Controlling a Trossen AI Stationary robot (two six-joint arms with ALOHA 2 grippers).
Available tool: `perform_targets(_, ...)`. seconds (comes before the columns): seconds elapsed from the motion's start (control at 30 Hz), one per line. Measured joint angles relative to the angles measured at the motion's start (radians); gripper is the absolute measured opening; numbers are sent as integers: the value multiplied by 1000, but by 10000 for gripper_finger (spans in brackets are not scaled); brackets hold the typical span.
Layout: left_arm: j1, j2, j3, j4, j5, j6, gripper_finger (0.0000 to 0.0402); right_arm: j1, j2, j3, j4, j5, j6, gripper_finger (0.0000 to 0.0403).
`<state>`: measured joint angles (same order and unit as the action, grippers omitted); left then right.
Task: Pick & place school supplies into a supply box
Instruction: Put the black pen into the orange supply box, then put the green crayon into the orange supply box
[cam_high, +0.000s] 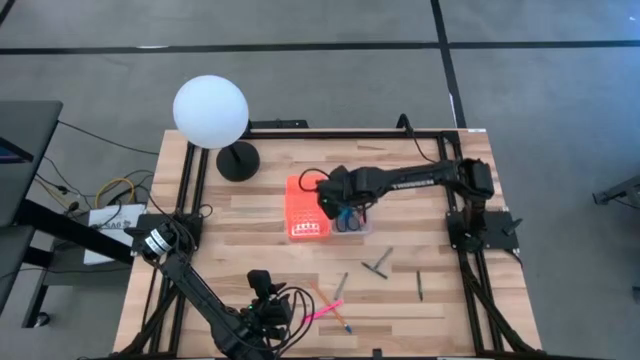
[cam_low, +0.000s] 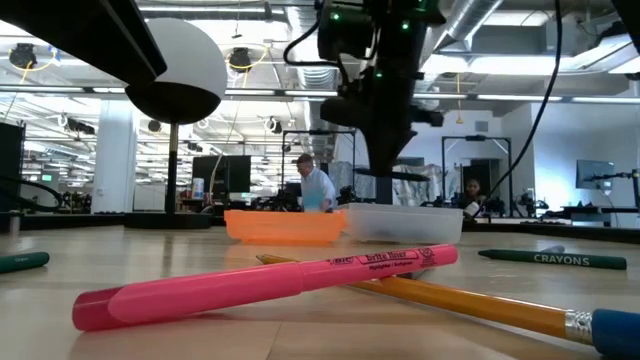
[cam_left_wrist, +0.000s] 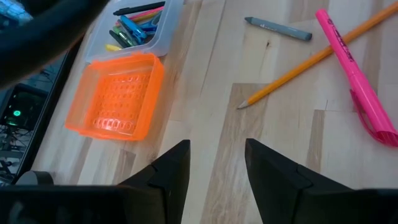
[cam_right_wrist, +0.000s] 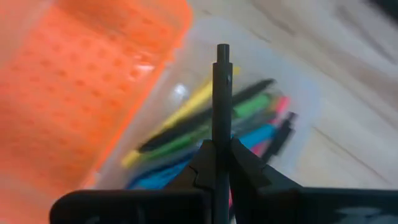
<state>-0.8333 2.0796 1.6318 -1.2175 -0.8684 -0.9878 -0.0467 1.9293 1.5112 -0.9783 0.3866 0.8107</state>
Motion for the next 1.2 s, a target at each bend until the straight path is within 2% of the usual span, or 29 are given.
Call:
perform_targets(0.2,-3,0,0,0,0,0,148,-29,6,0,51,-63,-31,9)
perform_targets(0.37,-4,0,0,4,0,0,148,-39,6,0,50,-50,-33,17)
perform_targets(0.9,-4,0,0,4,-1,-1,148,-48,6,-1,37,-18,-79,84)
perform_targets(1.03,-4,0,0,4,-3,-1,148,-31,6,-1,35,-21,-161,101)
perform_targets(1.2,-4,0,0,4,-3,-38,148,56,-17,-2,10,19,-294,103)
